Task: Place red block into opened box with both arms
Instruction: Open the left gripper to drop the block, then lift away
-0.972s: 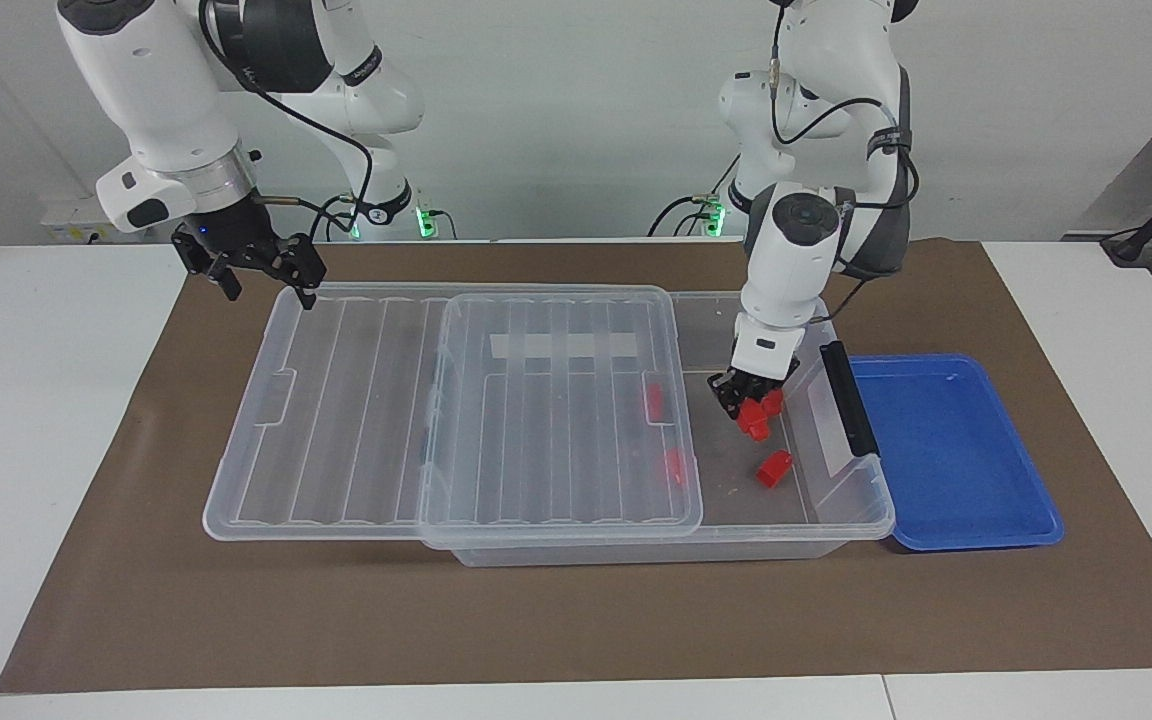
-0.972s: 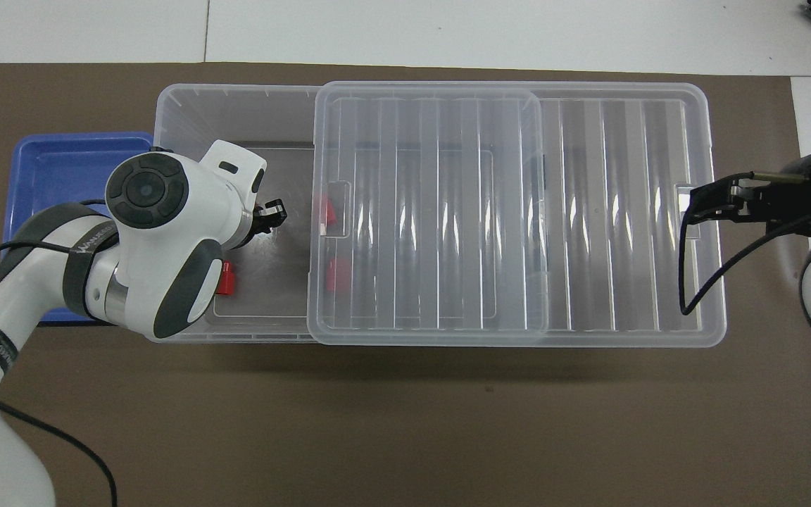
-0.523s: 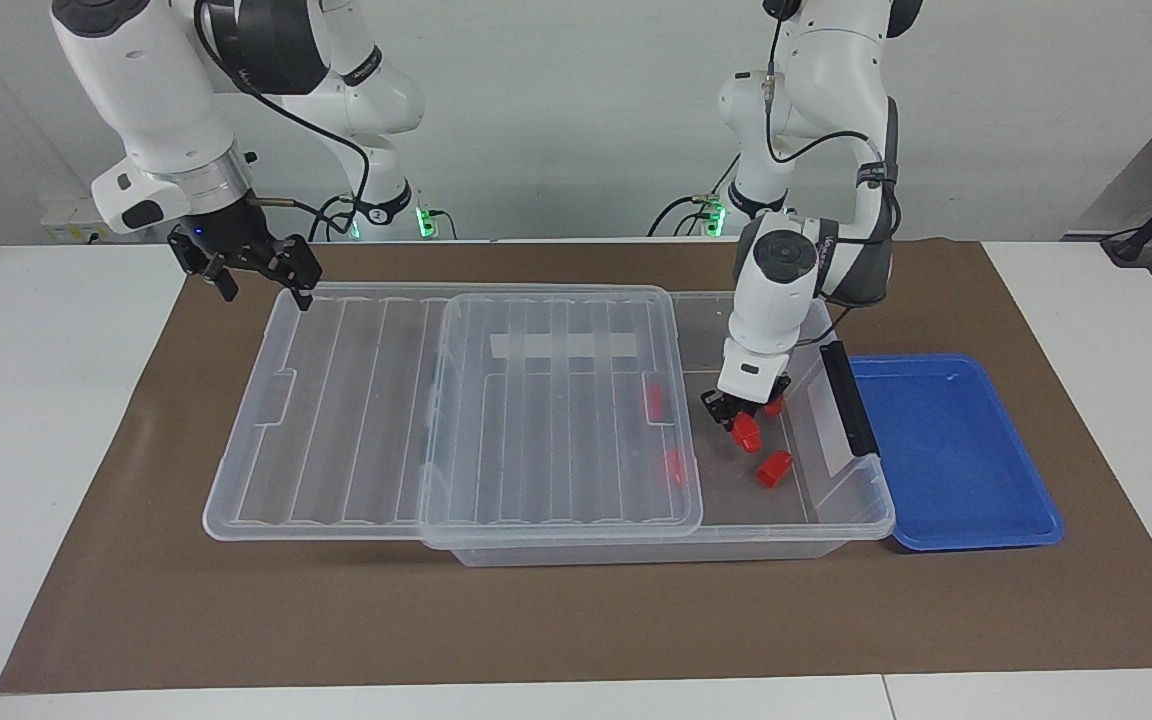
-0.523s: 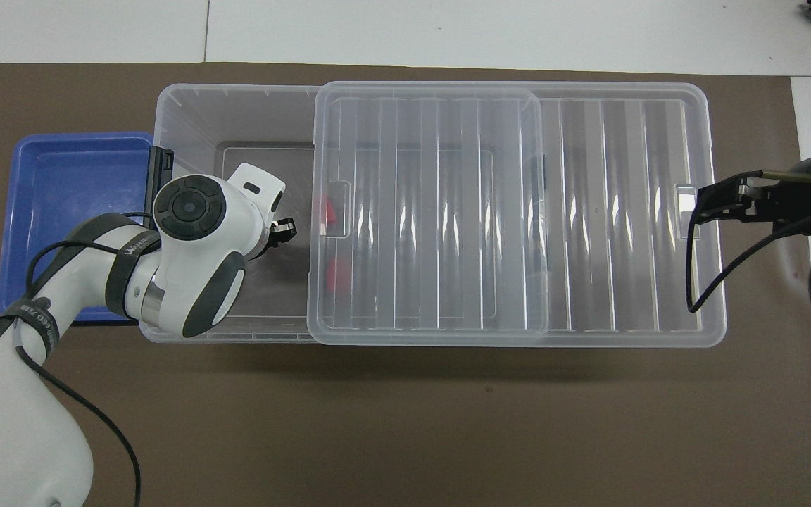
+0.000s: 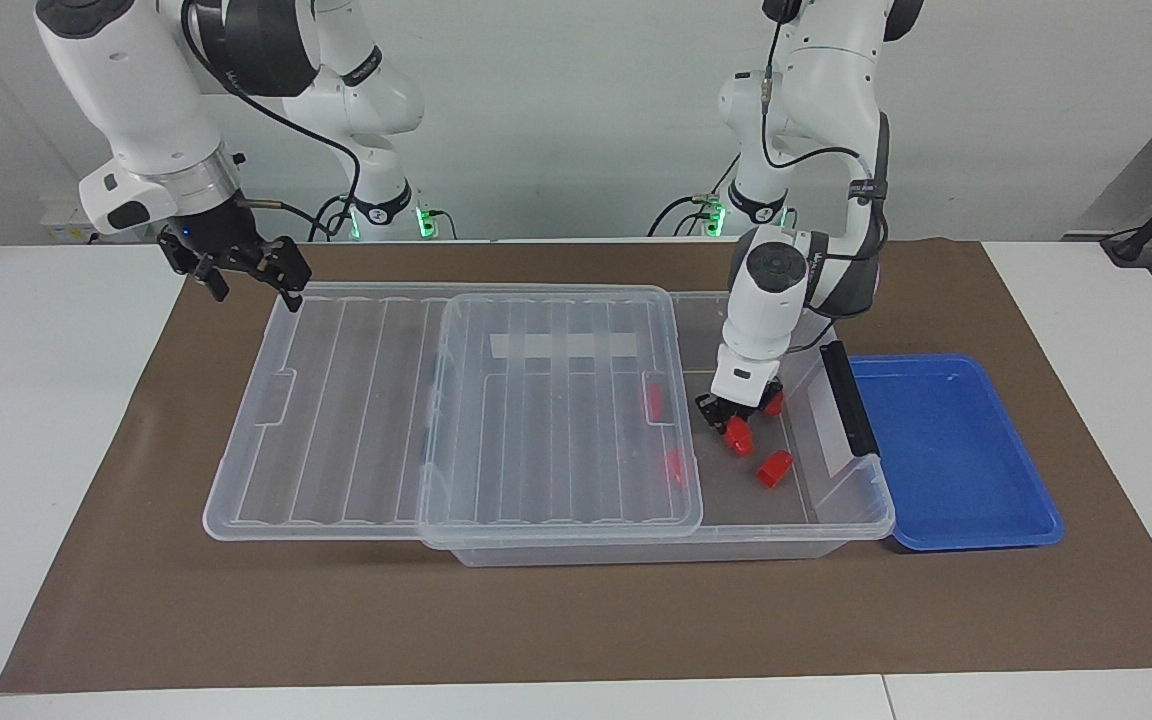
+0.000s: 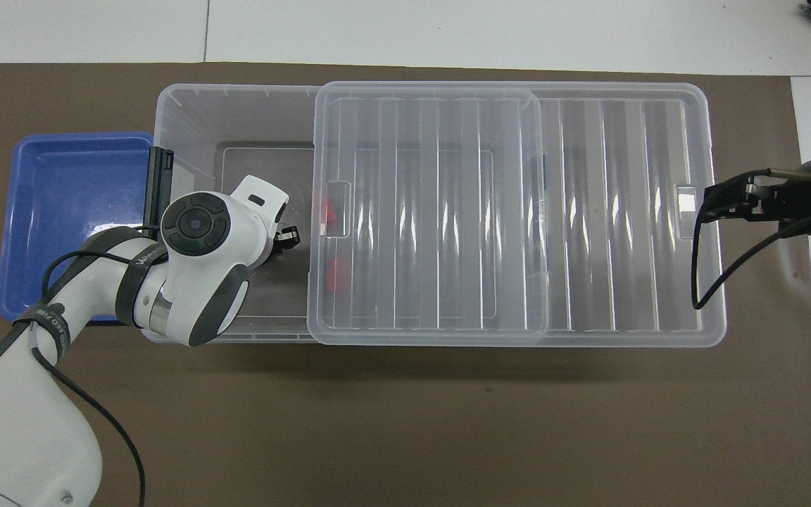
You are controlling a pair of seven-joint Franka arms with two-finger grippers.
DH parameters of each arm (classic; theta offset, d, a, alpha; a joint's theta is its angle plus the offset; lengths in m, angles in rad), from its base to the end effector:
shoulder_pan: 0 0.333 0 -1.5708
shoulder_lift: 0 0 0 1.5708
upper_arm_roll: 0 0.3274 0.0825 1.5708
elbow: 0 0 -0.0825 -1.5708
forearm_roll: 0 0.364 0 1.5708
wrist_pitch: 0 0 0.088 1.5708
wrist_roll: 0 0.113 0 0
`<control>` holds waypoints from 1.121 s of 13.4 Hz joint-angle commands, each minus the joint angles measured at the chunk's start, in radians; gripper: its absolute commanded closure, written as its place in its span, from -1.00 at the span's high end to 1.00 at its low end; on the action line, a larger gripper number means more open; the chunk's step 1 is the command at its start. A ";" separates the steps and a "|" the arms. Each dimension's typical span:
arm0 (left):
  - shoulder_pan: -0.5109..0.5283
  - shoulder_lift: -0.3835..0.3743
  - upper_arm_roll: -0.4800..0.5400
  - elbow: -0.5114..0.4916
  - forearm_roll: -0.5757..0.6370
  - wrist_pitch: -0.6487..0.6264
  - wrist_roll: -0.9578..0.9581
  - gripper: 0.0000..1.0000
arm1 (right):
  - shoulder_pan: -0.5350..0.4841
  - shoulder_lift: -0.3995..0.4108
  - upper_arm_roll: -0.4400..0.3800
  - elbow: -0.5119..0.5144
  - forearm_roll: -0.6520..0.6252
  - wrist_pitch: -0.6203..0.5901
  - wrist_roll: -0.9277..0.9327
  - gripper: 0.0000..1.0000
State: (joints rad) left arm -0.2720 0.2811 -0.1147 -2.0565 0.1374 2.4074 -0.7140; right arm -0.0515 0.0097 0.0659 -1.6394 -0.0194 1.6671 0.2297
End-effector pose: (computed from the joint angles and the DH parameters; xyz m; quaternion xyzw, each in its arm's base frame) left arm 0.5434 -0.2172 0.3260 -0.9920 -0.1167 -0.0478 0.0083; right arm 0.5450 0.0057 0.6020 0.9942 -0.1066 0.0101 0.0082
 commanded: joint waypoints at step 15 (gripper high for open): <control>-0.021 0.000 0.010 -0.004 0.022 -0.006 -0.056 1.00 | -0.183 -0.002 0.000 -0.287 -0.011 0.430 -0.268 -1.00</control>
State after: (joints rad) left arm -0.2875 0.2876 -0.1160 -2.0873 0.1375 2.4641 -0.7464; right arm -0.2227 0.0110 0.0621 -1.8901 -0.0195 2.0562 -0.0125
